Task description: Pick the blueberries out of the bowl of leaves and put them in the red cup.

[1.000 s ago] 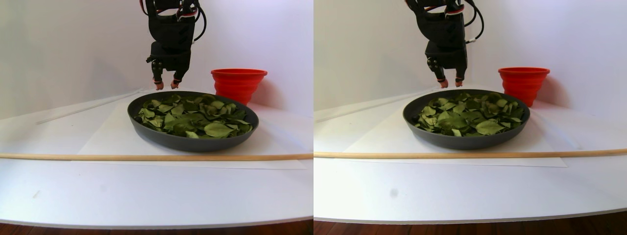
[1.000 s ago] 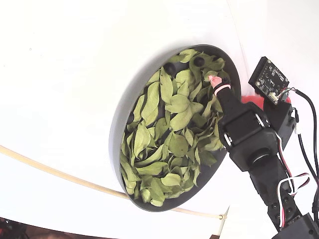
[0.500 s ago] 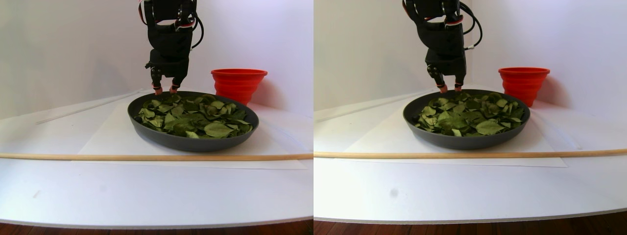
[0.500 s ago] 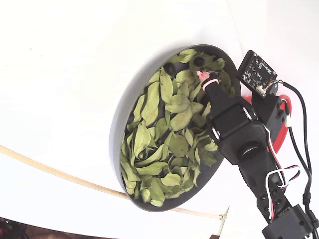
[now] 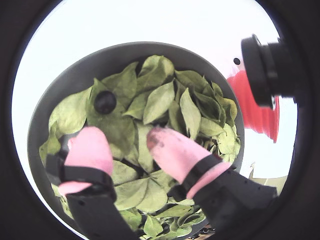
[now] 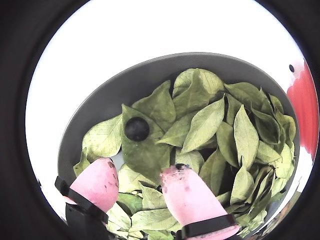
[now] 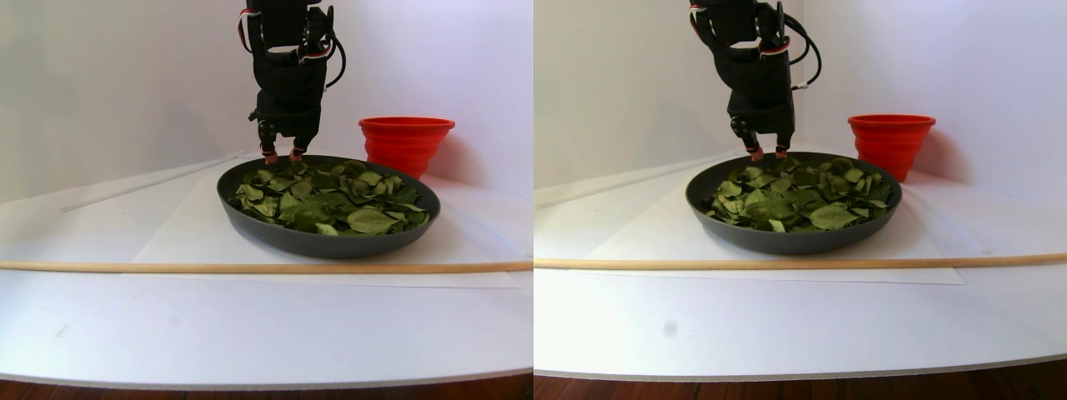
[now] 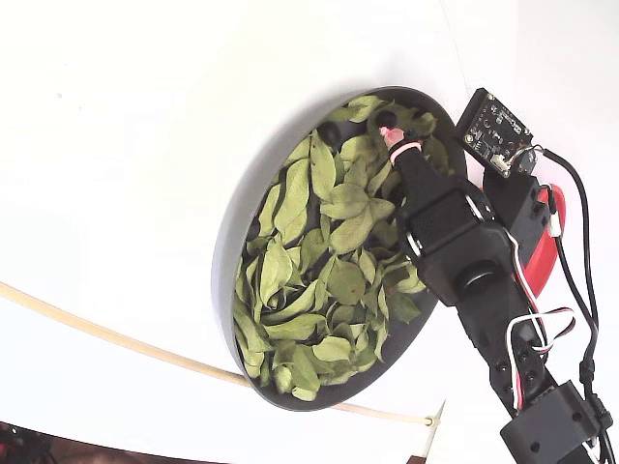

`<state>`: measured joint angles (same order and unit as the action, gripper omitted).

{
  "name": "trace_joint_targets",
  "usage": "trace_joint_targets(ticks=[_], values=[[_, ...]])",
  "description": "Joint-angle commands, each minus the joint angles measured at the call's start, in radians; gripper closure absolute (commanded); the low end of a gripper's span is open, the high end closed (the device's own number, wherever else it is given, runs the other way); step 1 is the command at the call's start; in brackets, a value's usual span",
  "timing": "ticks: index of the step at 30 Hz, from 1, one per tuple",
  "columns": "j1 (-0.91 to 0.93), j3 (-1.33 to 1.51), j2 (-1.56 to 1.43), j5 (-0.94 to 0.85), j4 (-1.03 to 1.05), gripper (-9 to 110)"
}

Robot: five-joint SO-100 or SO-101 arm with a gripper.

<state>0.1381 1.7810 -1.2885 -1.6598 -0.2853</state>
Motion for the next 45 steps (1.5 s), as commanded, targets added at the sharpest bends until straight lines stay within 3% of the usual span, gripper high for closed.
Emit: trace_joint_targets(ticks=[1, 45], values=[[0.002, -0.063, -0.021, 0.011, -0.031, 86], [-0.012, -0.218, 0.147, 0.049, -0.095, 84]])
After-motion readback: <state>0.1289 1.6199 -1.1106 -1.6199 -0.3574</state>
